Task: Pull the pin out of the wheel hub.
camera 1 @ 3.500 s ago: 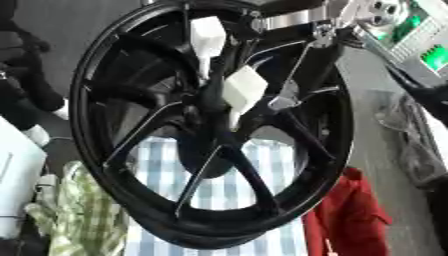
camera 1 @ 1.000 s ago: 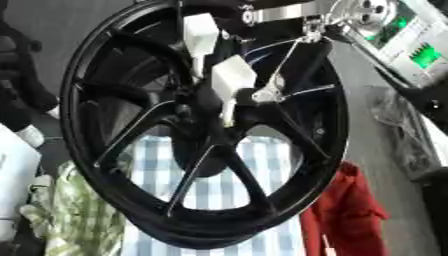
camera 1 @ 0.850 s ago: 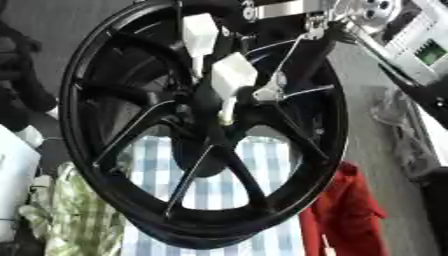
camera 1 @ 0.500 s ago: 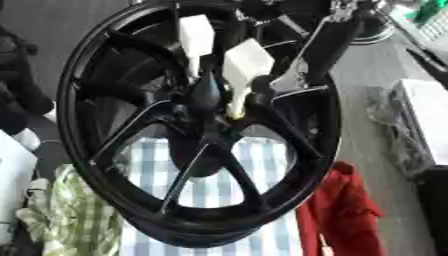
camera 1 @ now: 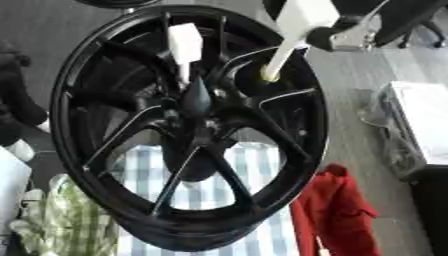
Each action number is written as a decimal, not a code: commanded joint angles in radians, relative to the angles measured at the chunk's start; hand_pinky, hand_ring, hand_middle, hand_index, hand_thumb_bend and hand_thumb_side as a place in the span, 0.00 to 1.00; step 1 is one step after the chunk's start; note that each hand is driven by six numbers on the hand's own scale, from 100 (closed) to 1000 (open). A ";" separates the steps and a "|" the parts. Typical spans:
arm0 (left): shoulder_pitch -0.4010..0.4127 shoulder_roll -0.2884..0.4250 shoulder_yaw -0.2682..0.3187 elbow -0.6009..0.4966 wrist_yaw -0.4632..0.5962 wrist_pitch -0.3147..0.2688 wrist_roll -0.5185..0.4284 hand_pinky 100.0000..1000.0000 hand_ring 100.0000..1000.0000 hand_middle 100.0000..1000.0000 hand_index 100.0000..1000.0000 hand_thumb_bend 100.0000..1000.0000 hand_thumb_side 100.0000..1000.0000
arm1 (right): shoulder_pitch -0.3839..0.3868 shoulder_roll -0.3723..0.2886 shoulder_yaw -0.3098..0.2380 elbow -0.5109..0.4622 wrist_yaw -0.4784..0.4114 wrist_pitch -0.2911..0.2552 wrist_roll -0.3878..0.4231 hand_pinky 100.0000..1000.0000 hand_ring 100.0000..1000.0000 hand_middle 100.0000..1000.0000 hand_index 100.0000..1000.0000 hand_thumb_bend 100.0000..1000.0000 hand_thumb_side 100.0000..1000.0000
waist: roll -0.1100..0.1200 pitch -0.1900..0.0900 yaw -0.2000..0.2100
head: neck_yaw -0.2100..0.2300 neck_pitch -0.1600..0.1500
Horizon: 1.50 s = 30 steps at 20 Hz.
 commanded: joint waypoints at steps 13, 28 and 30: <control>0.016 0.040 0.056 -0.030 0.013 -0.012 0.048 0.74 0.82 0.74 0.78 0.00 0.85 | 0.652 -0.138 -0.528 0.166 -0.108 -0.099 -0.482 0.77 0.52 0.30 0.35 0.00 0.00 | 0.028 0.008 -0.042 | 0.092 -0.022; 0.017 0.031 0.057 -0.032 0.018 -0.010 0.050 0.74 0.82 0.74 0.78 0.00 0.85 | 0.845 0.167 -0.674 0.322 0.064 -0.123 -0.642 0.90 0.82 0.89 0.90 0.03 0.67 | 0.042 0.010 -0.042 | 0.114 -0.036; 0.017 0.029 0.057 -0.033 0.018 -0.010 0.049 0.74 0.82 0.74 0.78 0.00 0.85 | 0.833 0.175 -0.672 0.318 0.027 -0.121 -0.685 0.90 0.82 0.88 0.90 0.02 0.64 | 0.042 0.009 -0.041 | 0.112 -0.036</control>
